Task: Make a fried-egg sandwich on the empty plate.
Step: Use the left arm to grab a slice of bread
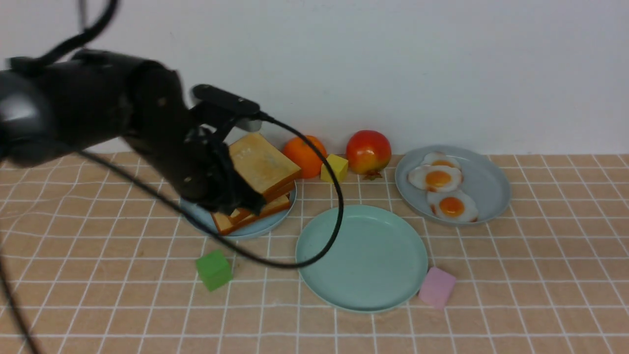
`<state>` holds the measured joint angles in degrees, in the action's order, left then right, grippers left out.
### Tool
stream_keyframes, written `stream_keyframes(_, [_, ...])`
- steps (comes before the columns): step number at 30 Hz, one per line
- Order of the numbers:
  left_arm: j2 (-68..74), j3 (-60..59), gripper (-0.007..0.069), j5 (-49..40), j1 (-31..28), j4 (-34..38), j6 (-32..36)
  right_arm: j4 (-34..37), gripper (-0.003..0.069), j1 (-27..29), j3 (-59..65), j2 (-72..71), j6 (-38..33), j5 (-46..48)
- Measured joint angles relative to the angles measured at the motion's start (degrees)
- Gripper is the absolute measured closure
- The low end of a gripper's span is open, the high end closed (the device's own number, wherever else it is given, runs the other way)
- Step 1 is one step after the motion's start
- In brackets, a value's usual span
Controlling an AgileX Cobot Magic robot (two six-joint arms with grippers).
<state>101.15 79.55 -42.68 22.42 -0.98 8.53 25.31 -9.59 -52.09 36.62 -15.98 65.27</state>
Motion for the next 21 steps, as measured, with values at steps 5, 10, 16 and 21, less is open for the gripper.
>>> stream_keyframes(5, [6.06, 6.54, 0.0483, 1.03, 0.0, -4.22, 0.18, -0.46, 0.0645, -0.22, -0.04, 0.0, 0.0, 1.61])
stream_keyframes(10, [9.94, 8.65, 0.0258, 6.6, 0.0, -7.1, 0.18, -0.46, 0.0643, -0.22, -0.04, 0.0, 0.0, 1.72])
stream_keyframes(16, [13.79, 8.65, 0.0123, 10.13, 0.0, -7.36, 0.31, -0.14, 0.0638, -0.22, -0.04, 0.0, 0.0, 1.72])
stream_keyframes(21, [16.41, 8.89, 0.011, 10.91, 0.0, -8.08, 2.17, 2.24, 0.0634, -0.22, -0.04, 0.0, 0.0, 1.72])
